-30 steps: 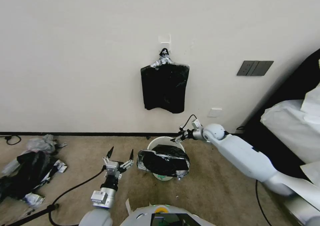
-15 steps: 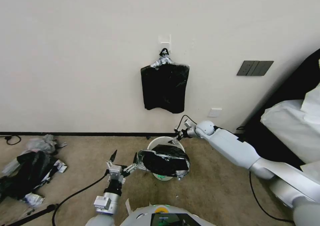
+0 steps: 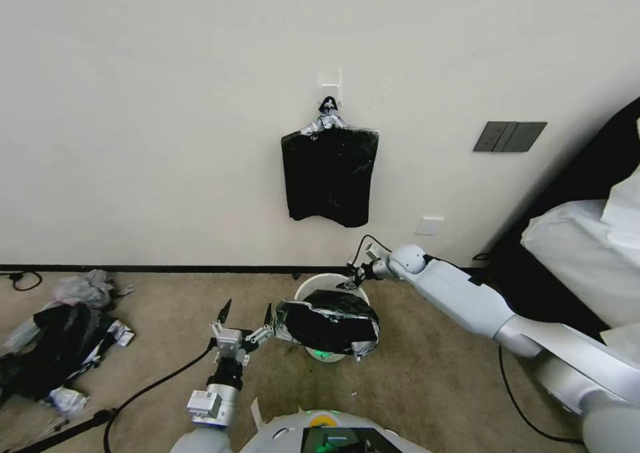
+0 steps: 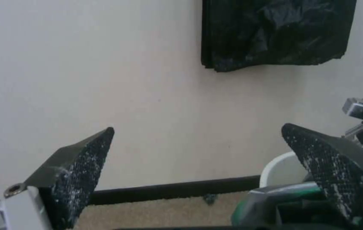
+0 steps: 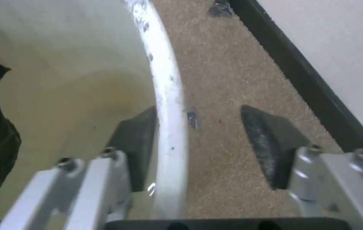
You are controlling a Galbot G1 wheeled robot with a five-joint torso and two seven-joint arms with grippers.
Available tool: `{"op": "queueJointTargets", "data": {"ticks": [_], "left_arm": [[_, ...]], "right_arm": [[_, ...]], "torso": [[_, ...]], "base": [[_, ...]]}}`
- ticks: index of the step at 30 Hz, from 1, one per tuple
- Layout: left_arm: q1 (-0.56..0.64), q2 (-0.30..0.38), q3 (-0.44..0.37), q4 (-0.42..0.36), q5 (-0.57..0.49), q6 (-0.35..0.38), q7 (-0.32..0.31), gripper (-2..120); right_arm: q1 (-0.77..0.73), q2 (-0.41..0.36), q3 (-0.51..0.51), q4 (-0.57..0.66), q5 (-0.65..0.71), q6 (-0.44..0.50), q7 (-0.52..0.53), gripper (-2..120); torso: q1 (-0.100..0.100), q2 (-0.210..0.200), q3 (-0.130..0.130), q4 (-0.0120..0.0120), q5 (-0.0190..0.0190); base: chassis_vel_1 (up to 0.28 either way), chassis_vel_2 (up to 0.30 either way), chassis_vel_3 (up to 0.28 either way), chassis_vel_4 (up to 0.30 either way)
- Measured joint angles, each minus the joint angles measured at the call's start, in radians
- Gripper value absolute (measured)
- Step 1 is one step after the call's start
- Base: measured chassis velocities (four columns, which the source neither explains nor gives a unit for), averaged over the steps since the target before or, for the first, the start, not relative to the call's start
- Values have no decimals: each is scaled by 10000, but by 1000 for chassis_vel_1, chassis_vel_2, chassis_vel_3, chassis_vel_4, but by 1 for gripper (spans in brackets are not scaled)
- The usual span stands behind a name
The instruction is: Place a trash bag onto the trash bin.
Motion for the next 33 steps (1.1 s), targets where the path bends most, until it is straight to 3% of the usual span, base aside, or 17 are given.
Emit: {"op": "queueJointTargets", "data": {"ticks": [13, 23, 27, 33], "left_arm": [[-24, -26, 38, 11, 11, 2, -75, 100], [-70, -34, 76, 13, 6, 11, -110, 100], [-101, -36, 87, 14, -30, 30, -139, 100], [-239, -40, 113, 92, -72, 44, -194, 100]], "right_arm": [[-77, -134, -144, 253, -193, 60, -71, 6], [-244, -246, -22, 514, 239, -75, 294, 6], [-513, -476, 416, 1003, 1674, -805, 1490, 2], [-1283, -867, 1397, 1885, 2643, -1351, 2521, 2]], "torso": [[-1, 0, 0, 0, -1], [-1, 0, 0, 1, 0], [-1, 0, 0, 1, 1], [-1, 0, 0, -2, 0]], "base": [[0, 0, 0, 0], [0, 0, 0, 0], [0, 0, 0, 0], [0, 0, 0, 0]]}}
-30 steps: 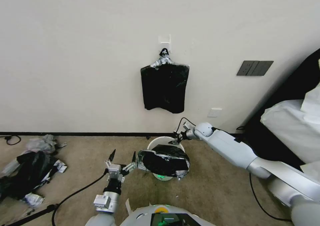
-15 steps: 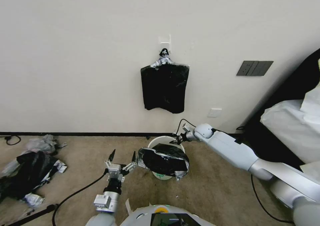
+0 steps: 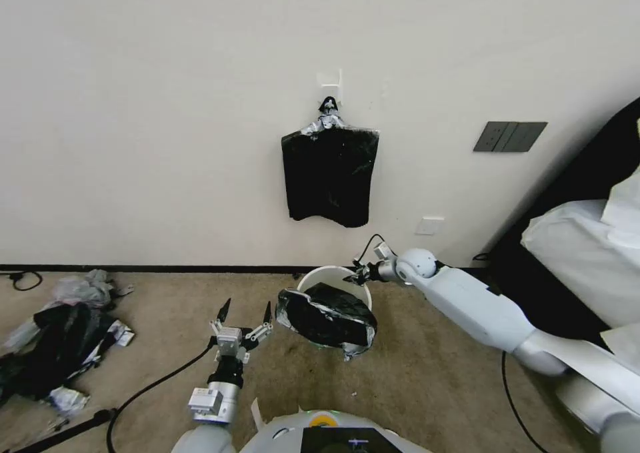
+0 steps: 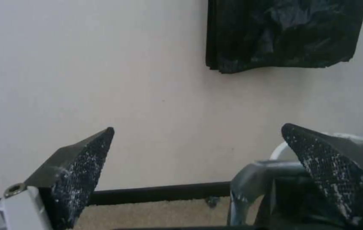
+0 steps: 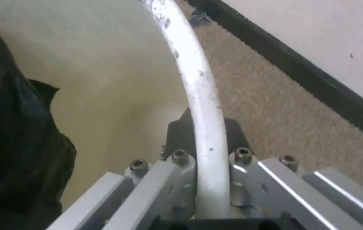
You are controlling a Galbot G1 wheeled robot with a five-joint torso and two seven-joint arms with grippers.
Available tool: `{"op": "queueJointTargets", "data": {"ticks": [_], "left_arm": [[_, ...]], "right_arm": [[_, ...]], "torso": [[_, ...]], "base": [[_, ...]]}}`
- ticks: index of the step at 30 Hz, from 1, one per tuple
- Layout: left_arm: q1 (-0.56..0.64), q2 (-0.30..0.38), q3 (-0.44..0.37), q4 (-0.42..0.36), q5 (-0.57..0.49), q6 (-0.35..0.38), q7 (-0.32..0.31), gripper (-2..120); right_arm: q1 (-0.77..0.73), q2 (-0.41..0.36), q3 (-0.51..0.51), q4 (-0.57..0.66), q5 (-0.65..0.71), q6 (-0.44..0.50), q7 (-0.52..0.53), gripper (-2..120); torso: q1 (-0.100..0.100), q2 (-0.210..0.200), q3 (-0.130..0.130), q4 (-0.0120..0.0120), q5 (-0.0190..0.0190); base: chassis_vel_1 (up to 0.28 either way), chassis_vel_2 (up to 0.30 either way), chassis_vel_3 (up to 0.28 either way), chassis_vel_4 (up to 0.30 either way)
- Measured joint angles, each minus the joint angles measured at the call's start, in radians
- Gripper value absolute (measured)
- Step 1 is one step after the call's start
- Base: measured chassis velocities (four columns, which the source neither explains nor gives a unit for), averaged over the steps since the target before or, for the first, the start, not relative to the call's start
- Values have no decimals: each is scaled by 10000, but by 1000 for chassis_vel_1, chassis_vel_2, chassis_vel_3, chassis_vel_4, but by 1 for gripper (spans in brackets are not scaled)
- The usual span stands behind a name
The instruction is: Place a trash bag onto the trash bin.
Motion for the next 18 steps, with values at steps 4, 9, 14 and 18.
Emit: {"op": "queueJointTargets", "data": {"ticks": [4, 9, 14, 18], "left_arm": [[-116, 20, 102, 10, -23, 80, -11, 100], [-250, 76, 188, 10, -152, 252, -12, 100], [-345, 144, 210, 10, -295, 374, -12, 100], [-430, 170, 243, -3, -342, 440, -14, 100]], "right_arm": [[-624, -217, 694, 614, 126, -30, 430, 2], [-1667, -458, 1642, 1459, 513, -33, 1232, 2], [-2487, -805, 2191, 2219, 1181, -36, 2536, 2], [-3075, -936, 2733, 2772, 1849, -35, 3636, 2]], "torso": [[0, 0, 1, 4, -1], [0, 0, 0, 3, 0], [0, 0, 0, 2, -1], [0, 0, 0, 1, -1]], "base": [[0, 0, 0, 0], [0, 0, 0, 0], [0, 0, 0, 0], [0, 0, 0, 0]]}}
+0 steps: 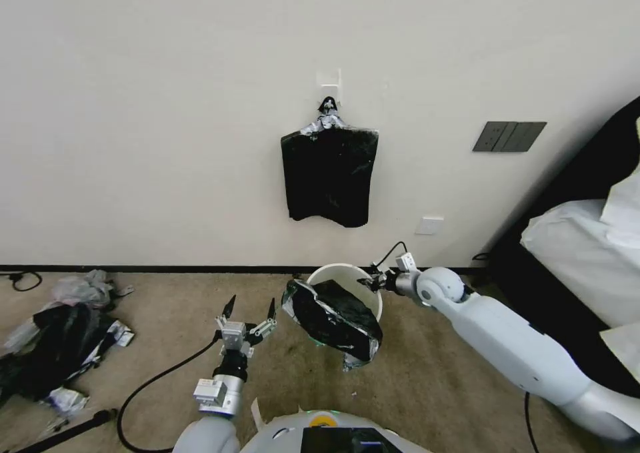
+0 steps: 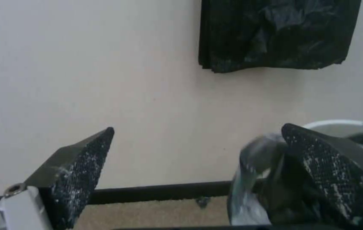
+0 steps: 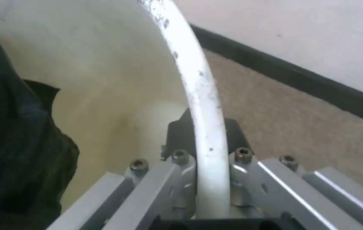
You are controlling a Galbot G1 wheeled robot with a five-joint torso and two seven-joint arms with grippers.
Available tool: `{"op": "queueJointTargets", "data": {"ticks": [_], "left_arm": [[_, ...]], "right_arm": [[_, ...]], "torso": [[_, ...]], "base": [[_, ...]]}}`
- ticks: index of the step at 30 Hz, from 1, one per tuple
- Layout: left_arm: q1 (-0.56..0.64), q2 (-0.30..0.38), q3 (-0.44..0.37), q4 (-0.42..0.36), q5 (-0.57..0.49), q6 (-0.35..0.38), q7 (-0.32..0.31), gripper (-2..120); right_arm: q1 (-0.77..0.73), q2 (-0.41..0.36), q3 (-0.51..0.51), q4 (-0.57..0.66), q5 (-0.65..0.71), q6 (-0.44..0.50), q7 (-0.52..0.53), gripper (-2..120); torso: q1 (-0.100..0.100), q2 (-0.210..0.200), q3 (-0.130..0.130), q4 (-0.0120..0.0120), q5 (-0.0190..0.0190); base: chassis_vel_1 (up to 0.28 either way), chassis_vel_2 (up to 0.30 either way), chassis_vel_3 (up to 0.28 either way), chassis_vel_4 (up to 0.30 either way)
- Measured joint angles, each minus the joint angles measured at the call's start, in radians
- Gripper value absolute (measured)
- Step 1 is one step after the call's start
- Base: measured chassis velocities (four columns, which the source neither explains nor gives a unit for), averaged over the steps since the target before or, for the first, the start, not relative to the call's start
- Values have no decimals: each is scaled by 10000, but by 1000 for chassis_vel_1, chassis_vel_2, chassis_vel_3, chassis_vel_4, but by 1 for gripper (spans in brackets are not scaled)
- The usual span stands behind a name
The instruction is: Place a trash bag onto the trash bin.
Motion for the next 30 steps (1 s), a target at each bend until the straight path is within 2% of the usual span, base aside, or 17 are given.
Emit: {"op": "queueJointTargets", "data": {"ticks": [3, 4, 6, 7, 9, 11, 14, 15, 19, 20, 23, 30], "left_arm": [[-87, 39, 13, -51, -58, 68, -12, 100], [-87, 39, 13, -51, -58, 68, -12, 100], [-125, 89, 9, -70, -124, 97, -16, 100], [-125, 89, 9, -70, -124, 97, -16, 100], [-175, 137, 2, -72, -217, 127, -22, 100], [-197, 145, 6, -72, -232, 133, -23, 100], [-259, 147, 61, -68, -249, 147, -27, 100], [-259, 147, 61, -68, -249, 147, -27, 100], [-330, 159, 142, -37, -263, 153, -35, 100], [-330, 159, 142, -37, -263, 153, -35, 100], [-361, 191, 174, -20, -288, 154, -42, 100], [-397, 254, 215, -1, -349, 162, -54, 100]], "right_arm": [[-677, -32, 592, 579, 602, 4, 1053, 2], [-677, -32, 592, 579, 602, 4, 1053, 2], [-1072, 14, 888, 905, 1097, 10, 1905, 2], [-1072, 14, 888, 905, 1097, 10, 1905, 2], [-1548, 171, 1196, 1301, 1805, 17, 3131, 2], [-1737, 253, 1310, 1441, 2003, 23, 3497, 2], [-2367, 660, 1620, 2038, 2749, 34, 5103, 2], [-2367, 660, 1620, 2038, 2749, 34, 5103, 2], [-3142, 1368, 1995, 3018, 3858, 71, 7813, 2], [-3142, 1368, 1995, 3018, 3858, 71, 7813, 2], [-3684, 1772, 2231, 3512, 4089, 184, 8906, 2], [-4386, 2380, 2595, 3571, 3833, 795, 9316, 2]], "torso": [[0, 0, 0, 2, 0], [0, 0, 0, 2, 0], [0, 0, 0, -1, -1], [0, 0, 0, -1, -1], [0, 0, 0, 3, -2], [0, 0, 0, 2, -1], [0, 0, 0, 0, -3], [0, 0, 0, 0, -3], [0, 1, 0, 2, 0], [0, 1, 0, 2, 0], [0, 0, -1, 1, -2], [0, 0, -1, 0, -1]], "base": [[0, 0, 0, 0], [0, 0, 0, 0], [0, 0, 0, 0], [0, 0, 0, 0], [0, 0, 0, 0], [0, 0, 0, 0], [0, 0, 0, 0], [0, 0, 0, 0], [0, 0, 0, 0], [0, 0, 0, 0], [0, 0, 0, 0], [0, 0, 0, 0]]}}
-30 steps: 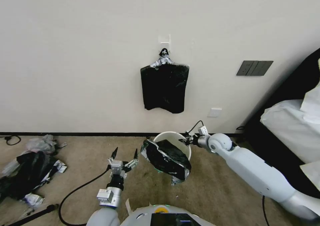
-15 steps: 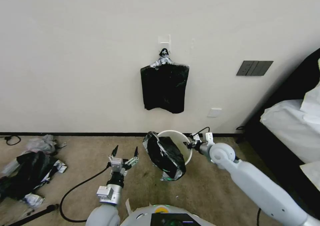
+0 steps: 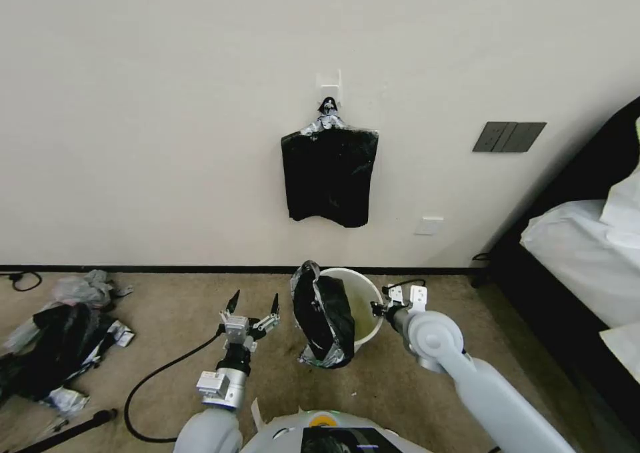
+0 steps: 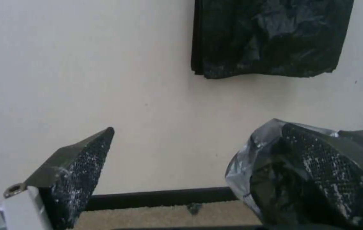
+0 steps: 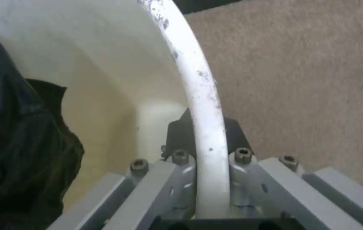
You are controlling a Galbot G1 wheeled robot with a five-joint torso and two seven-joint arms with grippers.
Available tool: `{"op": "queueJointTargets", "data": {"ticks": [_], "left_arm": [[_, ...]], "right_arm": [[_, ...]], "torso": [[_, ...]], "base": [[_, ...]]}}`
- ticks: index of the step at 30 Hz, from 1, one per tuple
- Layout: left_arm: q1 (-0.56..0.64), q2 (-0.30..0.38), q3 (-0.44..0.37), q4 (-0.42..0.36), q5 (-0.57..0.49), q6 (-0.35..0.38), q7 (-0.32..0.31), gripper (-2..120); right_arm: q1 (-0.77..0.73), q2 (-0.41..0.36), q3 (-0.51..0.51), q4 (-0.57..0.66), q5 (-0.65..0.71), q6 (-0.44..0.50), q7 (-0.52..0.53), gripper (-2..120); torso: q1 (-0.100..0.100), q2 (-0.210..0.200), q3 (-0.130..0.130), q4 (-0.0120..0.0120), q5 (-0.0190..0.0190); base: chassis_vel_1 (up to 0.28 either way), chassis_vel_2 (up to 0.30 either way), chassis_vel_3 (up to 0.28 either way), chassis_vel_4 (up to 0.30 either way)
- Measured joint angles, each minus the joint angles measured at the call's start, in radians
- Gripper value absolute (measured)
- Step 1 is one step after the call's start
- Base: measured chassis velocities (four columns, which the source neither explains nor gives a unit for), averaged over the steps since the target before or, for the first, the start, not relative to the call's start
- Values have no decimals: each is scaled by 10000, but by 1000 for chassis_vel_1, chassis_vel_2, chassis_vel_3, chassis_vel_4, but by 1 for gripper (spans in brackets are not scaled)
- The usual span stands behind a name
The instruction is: Place a trash bag onto the trash bin.
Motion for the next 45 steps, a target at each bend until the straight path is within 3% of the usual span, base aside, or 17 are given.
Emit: {"op": "queueJointTargets", "data": {"ticks": [10, 21, 27, 29, 32, 42, 45], "left_arm": [[-1, 43, -102, 0, -155, 62, -34, 100], [57, 49, -169, -27, -171, 54, -43, 100], [76, 58, -173, -29, -189, 32, -47, 100], [76, 59, -173, -31, -189, 31, -47, 100], [56, 66, -172, -40, -197, 26, -56, 100], [-1, 60, -245, 16, -246, 28, -141, 100], [-66, 75, -315, 115, -285, 75, -203, 100]], "right_arm": [[-427, 941, 150, -546, -459, 648, 251, 2], [-562, 1013, -33, -805, -955, 702, 45, 2], [-768, 917, -1, -697, -1376, 696, -245, 26], [-793, 891, 14, -667, -1502, 694, -292, 28], [-950, 615, 139, -350, -2689, 714, -639, 44], [-1423, -209, 589, 1135, -4428, 734, -974, 76], [-1385, -717, 381, 1843, -5607, 870, -1785, 91]], "torso": [[-1, 0, 0, 2, 0], [0, 0, 0, 1, 0], [0, 0, 0, 1, 1], [-1, 0, 0, 1, 1], [1, 0, 1, 1, 3], [0, 0, 1, -1, 1], [1, 1, 1, -1, 0]], "base": [[0, 0, 0, 0], [0, 0, 0, 0], [0, 0, 0, 0], [0, 0, 0, 0], [0, 0, 0, 0], [0, 0, 0, 0], [0, 0, 0, 0]]}}
